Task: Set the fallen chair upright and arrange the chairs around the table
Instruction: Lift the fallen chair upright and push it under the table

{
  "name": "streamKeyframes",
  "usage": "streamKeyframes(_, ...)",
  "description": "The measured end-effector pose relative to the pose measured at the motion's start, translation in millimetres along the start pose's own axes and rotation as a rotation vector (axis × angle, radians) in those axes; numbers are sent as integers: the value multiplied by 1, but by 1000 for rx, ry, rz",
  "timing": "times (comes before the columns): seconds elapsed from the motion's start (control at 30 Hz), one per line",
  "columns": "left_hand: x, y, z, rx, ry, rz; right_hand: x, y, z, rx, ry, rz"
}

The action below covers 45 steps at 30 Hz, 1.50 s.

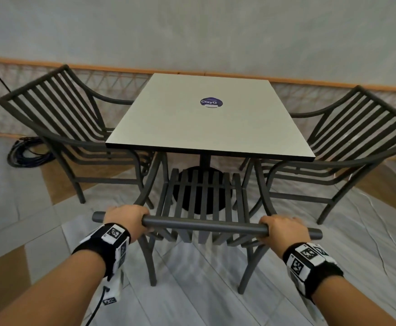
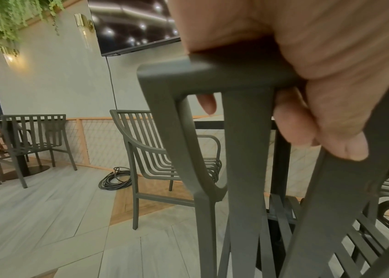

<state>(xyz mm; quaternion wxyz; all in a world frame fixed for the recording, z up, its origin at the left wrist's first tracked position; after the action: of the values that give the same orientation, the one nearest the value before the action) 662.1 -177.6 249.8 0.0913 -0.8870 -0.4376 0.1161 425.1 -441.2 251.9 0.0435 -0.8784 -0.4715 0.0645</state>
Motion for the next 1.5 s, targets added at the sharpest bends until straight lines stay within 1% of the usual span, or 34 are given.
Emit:
streamKeyframes(0.17,2,21,-7,-6,-24,8,3,24,0,-31,-52,61)
streamKeyframes(0.67,5,69,-18,-45,10,24,10,68,-10,-59,-84,130)
streamKeyframes(0.77,4,69,-17,-65,22,49,10,68,-10,-59,-71,138)
streamKeyframes(0.87,5,63,-17,-141,2,87,12,64,-10,-63,-46,163)
streamKeyframes(0.97,10,53,-16,-200,-54,141,9,56,-11,-85,36,169)
streamKeyframes(1.03,23,46,-15,-231,-87,123,4,47,-11,-129,60,150)
streamKeyframes(1.1,39,41,-17,-254,-117,67,-1,39,-11,-186,73,139)
streamKeyframes(1.17,52,41,-19,-230,-172,34,-2,36,-10,-182,76,136)
streamKeyframes(1.27,57,48,-18,-149,-223,61,2,37,-4,-190,61,139)
streamKeyframes(1.37,55,47,-17,-165,-229,58,0,40,3,-205,36,144)
streamKeyframes(1.5,44,43,-14,-199,-234,61,-11,43,4,-167,8,150)
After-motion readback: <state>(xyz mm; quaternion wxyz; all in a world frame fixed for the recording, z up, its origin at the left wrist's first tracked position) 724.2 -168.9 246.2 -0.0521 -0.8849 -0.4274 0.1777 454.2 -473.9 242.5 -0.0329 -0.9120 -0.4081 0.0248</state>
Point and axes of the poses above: each hand's wrist, its own y-axis towards the middle knuckle, its own z-axis out of the palm, x = y × z, the point moved 2 cm from there along y, towards the middle knuckle, and after that the axes turned 6 degrees about -y, right-handed, at the moved point
